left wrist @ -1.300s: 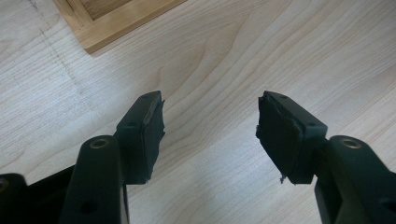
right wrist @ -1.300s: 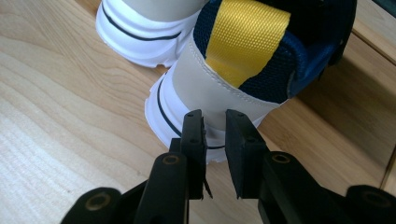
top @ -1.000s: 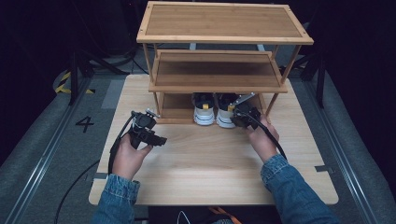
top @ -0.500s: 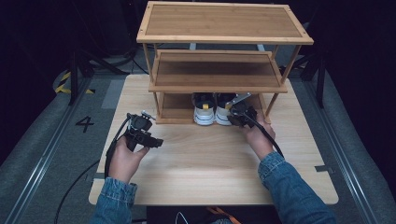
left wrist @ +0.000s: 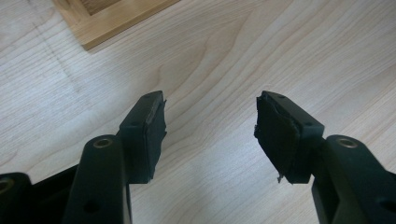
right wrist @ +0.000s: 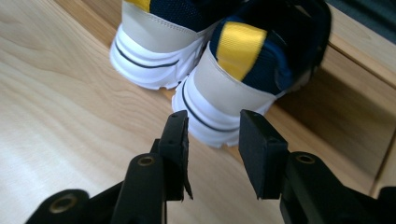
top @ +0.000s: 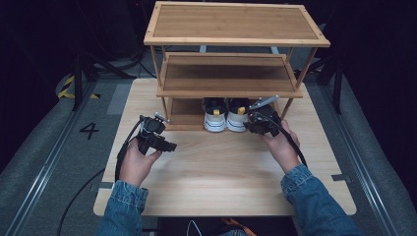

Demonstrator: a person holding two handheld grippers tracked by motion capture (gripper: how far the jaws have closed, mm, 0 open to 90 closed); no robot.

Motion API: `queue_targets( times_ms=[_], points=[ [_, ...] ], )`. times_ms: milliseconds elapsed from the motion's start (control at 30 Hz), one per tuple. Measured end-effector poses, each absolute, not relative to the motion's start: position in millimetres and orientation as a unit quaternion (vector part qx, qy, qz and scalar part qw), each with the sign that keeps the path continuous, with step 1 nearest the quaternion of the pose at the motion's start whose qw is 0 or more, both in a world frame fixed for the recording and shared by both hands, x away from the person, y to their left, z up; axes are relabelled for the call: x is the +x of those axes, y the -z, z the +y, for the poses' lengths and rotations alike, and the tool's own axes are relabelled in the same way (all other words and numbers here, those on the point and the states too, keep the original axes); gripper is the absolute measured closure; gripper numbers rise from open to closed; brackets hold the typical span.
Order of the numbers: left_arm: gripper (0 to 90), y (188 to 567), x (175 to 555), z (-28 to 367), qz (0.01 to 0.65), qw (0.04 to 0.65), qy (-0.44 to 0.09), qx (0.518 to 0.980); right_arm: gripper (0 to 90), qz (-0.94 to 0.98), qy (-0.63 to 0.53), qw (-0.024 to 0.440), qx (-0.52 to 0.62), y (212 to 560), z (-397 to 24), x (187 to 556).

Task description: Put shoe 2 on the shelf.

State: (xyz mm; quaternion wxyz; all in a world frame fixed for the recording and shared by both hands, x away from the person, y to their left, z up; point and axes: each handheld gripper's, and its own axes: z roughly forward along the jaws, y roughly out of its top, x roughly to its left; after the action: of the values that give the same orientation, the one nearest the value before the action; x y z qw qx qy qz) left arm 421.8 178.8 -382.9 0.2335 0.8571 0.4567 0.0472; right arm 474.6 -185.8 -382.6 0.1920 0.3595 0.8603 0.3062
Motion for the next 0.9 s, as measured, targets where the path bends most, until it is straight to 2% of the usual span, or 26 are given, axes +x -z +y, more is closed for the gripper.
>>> queue_targets(
  times_ms=[400,900],
  points=[
    [41.7,382,430,172,0.449,0.234,-0.043,0.861,59.4,0.844,-0.335,0.169,0.384,363,-241,445],
    [38.0,396,432,184,0.434,0.227,-0.046,0.871,55.6,0.827,-0.343,0.148,0.42,377,-308,436]
  ],
)
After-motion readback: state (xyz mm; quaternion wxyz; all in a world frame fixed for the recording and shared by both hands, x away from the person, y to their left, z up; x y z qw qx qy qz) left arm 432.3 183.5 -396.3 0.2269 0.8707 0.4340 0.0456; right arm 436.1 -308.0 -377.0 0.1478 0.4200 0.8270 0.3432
